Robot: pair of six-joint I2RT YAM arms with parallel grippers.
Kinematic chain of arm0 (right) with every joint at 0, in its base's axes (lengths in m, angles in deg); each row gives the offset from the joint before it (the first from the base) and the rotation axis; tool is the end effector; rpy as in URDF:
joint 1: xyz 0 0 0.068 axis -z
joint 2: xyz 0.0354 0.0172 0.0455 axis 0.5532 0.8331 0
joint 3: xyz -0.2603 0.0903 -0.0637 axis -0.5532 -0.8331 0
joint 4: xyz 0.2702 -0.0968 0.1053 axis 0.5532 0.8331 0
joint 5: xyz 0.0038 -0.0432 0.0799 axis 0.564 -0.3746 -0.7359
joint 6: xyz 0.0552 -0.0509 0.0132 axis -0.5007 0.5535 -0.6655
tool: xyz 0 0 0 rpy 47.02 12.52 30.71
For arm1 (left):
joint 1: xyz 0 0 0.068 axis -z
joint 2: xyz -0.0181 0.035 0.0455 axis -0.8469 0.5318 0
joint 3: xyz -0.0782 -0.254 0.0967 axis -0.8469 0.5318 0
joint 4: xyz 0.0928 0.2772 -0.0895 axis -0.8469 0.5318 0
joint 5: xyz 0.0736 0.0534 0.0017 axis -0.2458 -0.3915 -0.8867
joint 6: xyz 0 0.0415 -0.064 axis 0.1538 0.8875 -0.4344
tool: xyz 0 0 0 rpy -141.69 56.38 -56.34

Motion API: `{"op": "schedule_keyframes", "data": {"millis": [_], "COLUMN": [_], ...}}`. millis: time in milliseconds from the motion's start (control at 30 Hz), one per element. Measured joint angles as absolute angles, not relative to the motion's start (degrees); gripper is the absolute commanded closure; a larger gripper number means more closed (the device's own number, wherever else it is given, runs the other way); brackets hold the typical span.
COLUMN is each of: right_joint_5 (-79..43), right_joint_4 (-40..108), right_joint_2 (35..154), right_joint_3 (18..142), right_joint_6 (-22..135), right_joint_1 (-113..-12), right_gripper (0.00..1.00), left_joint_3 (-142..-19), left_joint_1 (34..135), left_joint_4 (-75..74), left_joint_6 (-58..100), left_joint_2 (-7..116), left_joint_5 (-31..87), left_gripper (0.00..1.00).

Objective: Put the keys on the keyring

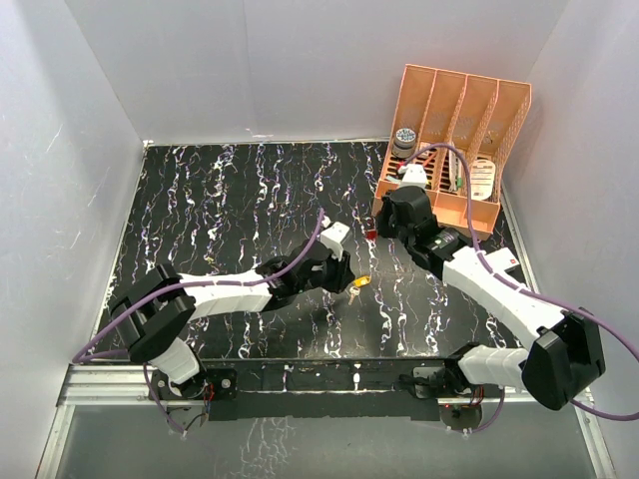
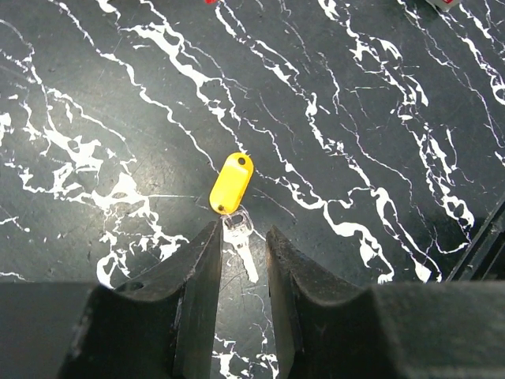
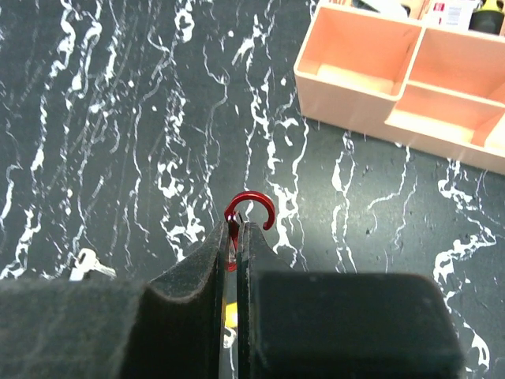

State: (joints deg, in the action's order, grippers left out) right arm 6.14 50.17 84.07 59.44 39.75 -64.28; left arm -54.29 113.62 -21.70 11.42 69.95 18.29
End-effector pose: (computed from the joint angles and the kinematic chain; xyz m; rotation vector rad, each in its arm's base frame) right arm 0.3029 0.1583 0.2795 0.0434 2.1160 0.2567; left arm 0.2274 -0.3306 0.1741 0.5896 1.9581 -0.8415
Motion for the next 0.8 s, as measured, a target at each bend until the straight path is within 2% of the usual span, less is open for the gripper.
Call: {"op": "schedule_keyframes", "data": {"millis": [300, 433, 800], "right_joint_5": [3.96, 3.59, 4.96], "right_joint_4": [52.64, 53.69, 49.91], "right_joint_2": [81.45, 81.67, 84.6], "right_joint_3": [50.64, 49.11, 42.55], "right_joint_6": [39.79, 39.38, 38.15], "right_joint_1": [-64.77, -66.4, -73.6], "right_gripper": [1.0, 1.0, 1.0], "left_joint_3": [-51.05, -49.2, -48.52], "left_joint_1": [114.43, 114.43, 114.43], "left_joint_4": [-21.06, -18.92, -14.7], "left_joint_6": [7.11, 5.5, 4.38], "left_joint_2": [68.72, 64.68, 52.9], "left_joint_5": [11.34, 6.73, -1.91], "left_gripper": [0.69, 0.64, 0.63]}}
